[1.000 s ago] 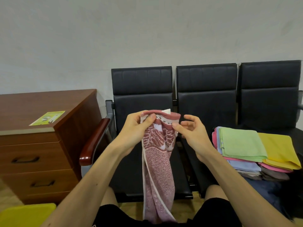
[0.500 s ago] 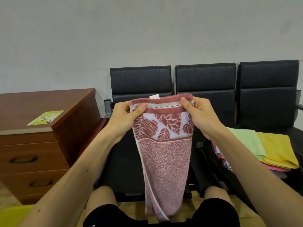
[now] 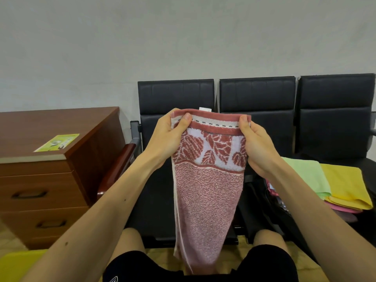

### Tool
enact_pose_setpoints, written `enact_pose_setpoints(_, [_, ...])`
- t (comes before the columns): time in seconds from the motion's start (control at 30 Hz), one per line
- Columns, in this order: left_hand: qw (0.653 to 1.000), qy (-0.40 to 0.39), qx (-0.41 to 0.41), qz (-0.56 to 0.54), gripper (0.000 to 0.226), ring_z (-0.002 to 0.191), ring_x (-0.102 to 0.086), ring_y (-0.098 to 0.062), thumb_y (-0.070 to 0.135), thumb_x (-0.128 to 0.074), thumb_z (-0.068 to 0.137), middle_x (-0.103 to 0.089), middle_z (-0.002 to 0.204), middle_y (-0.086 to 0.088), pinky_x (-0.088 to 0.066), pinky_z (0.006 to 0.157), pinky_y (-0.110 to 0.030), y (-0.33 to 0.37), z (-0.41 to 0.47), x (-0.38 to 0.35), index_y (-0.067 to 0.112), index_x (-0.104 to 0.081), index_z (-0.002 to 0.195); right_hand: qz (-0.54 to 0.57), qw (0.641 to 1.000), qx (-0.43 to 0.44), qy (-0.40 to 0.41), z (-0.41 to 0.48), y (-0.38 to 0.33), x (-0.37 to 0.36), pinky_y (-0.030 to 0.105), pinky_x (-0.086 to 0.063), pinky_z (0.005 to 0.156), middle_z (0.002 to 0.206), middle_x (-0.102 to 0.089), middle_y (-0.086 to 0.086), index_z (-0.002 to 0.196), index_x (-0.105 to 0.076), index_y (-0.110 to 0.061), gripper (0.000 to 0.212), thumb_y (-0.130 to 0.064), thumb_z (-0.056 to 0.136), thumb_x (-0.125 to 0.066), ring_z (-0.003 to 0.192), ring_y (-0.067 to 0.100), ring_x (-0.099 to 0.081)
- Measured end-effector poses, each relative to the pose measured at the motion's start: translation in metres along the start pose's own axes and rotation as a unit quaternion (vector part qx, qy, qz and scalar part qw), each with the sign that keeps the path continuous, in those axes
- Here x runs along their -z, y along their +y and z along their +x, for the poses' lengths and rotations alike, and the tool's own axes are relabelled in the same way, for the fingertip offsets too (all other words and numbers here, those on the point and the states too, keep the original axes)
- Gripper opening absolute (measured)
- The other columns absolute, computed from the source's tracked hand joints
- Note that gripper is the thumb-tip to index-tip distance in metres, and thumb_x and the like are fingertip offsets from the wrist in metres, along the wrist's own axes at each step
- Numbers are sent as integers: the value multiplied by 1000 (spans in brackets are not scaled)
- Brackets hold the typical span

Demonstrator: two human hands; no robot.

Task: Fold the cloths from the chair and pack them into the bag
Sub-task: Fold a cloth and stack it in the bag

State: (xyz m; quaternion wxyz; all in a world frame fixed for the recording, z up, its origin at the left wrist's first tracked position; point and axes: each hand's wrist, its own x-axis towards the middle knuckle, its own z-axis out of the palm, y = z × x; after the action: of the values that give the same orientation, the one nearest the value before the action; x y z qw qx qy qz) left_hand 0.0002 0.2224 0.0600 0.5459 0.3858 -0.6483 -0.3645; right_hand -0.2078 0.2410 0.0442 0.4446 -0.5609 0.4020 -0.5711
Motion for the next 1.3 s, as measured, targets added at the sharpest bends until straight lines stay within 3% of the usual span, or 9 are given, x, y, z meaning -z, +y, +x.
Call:
enact_pose_setpoints(0.1, [999, 36, -10, -16, 11, 87, -73, -10, 35, -50, 102, -72, 93, 6, -57, 73, -21, 2, 4, -8, 30, -60, 103, 33, 999, -1, -43, -16, 22, -3, 26, -59, 79, 109, -75, 5, 122, -60, -10, 45, -38, 86, -60, 99, 20, -73])
enact_pose_setpoints(0.2, [997, 53, 16, -52, 16, 91, -73, -17, 37, -52, 100, -73, 100, -1, -60, 78, -30, 0, 7, -7, 26, -60, 109, -25, 987, -76, -141, -40, 73, -11, 30, -57, 90, 114, -74, 0, 122, -62, -14, 48, -18, 77, -79, 106, 17, -70])
enact_pose_setpoints(0.37, [989, 88, 88, -75, 29, 91, -74, -21, 40, -55, 98, -72, 101, -6, -61, 81, -36, -5, 14, 14, 20, -58, 118, -51, 976, -162, -135, -56, 109, -18, 22, -56, 82, 108, -75, -4, 114, -68, -18, 23, -24, 91, -65, 103, 11, -70])
enact_pose_setpoints(0.57, [935, 218, 248, -129, 38, 55, -72, -15, 22, -60, 99, -73, 67, -6, -57, 50, -27, -42, 24, 64, -7, -56, 124, -31, 982, -132, -132, -42, 31, -17, 20, -55, 73, 99, -76, 1, 107, -70, -13, 30, -34, 96, -52, 93, 14, -72])
enact_pose_setpoints(0.73, [883, 127, 363, -270, 29, 80, -73, -24, 28, -54, 101, -76, 80, -13, -56, 63, -39, -56, 5, 52, 5, -61, 117, 32, 980, -133, -142, -43, -1, -32, 18, -54, 65, 85, -76, -12, 101, -65, -26, 20, -34, 101, -46, 81, 5, -73])
enact_pose_setpoints(0.87, [886, 50, 339, -313, 65, 114, -64, -32, 62, -45, 95, -69, 124, -16, -49, 92, -48, -59, -17, 33, 8, -60, 129, 123, 981, -132, -66, -35, -17, -32, 21, -57, 60, 82, -77, -6, 101, -64, -18, 22, -36, 99, -52, 77, 9, -74])
enact_pose_setpoints(1.03, [876, -17, 379, -296, 83, 93, -72, -31, 83, -22, 86, -76, 101, -12, -47, 81, -49, -64, -48, 3, 17, -66, 112, 156, 979, -131, 7, -27, -28, -21, 28, -58, 69, 97, -78, 1, 115, -64, -14, 33, -40, 98, -53, 89, 15, -74])
enact_pose_setpoints(1.13, [861, -47, 403, -308, 93, 95, -68, -31, 87, -25, 80, -76, 99, -14, -47, 85, -47, -70, -64, -7, 14, -80, 99, 158, 977, -135, 36, -24, -30, -17, 32, -58, 77, 105, -76, 2, 124, -62, -14, 41, -42, 97, -54, 95, 18, -74])
enact_pose_setpoints(1.3, [834, -154, 367, -383, 107, 123, -37, -32, 92, -48, 66, -45, 133, -14, -21, 118, -41, -73, -73, -1, 10, -58, 135, 139, 976, -149, 82, -18, -24, -8, 36, -56, 84, 111, -72, 5, 129, -60, -9, 45, -41, 98, -55, 101, 22, -70])
